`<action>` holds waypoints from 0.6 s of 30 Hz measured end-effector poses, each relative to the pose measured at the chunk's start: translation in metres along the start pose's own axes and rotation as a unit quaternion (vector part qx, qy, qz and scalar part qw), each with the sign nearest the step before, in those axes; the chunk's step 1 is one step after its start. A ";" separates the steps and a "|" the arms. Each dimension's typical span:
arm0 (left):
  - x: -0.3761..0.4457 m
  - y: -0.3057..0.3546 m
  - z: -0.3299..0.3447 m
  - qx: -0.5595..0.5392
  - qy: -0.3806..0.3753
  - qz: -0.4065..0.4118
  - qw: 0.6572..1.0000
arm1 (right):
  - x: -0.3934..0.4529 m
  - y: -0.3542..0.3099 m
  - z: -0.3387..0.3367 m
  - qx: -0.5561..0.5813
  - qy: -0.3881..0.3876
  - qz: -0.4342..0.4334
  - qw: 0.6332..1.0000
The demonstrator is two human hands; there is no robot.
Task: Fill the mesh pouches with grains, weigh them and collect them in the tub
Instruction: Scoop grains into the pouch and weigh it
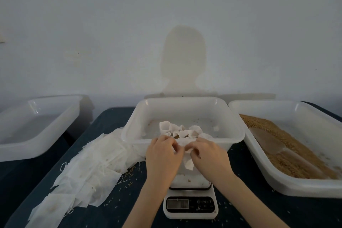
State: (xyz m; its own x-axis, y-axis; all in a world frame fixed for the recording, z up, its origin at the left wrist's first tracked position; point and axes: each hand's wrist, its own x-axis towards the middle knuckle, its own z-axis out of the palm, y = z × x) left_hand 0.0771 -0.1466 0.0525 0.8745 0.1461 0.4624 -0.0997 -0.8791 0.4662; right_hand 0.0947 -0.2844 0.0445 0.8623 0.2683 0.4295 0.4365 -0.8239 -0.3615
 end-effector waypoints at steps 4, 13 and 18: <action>-0.003 0.005 0.000 0.024 0.042 0.017 0.999 | 0.002 -0.001 -0.002 -0.032 -0.037 0.004 0.999; -0.008 0.020 0.002 0.042 0.060 0.060 0.996 | 0.001 -0.002 -0.016 -0.064 -0.050 0.020 0.996; -0.009 0.023 0.007 0.027 0.041 0.060 0.997 | 0.002 0.001 -0.019 -0.060 -0.076 0.035 0.995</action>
State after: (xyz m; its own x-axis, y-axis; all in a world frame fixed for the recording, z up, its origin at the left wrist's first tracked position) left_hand 0.0704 -0.1710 0.0534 0.8160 0.0731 0.5734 -0.1730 -0.9156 0.3629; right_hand 0.0924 -0.2940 0.0605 0.9224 0.2735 0.2728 0.3483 -0.8942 -0.2812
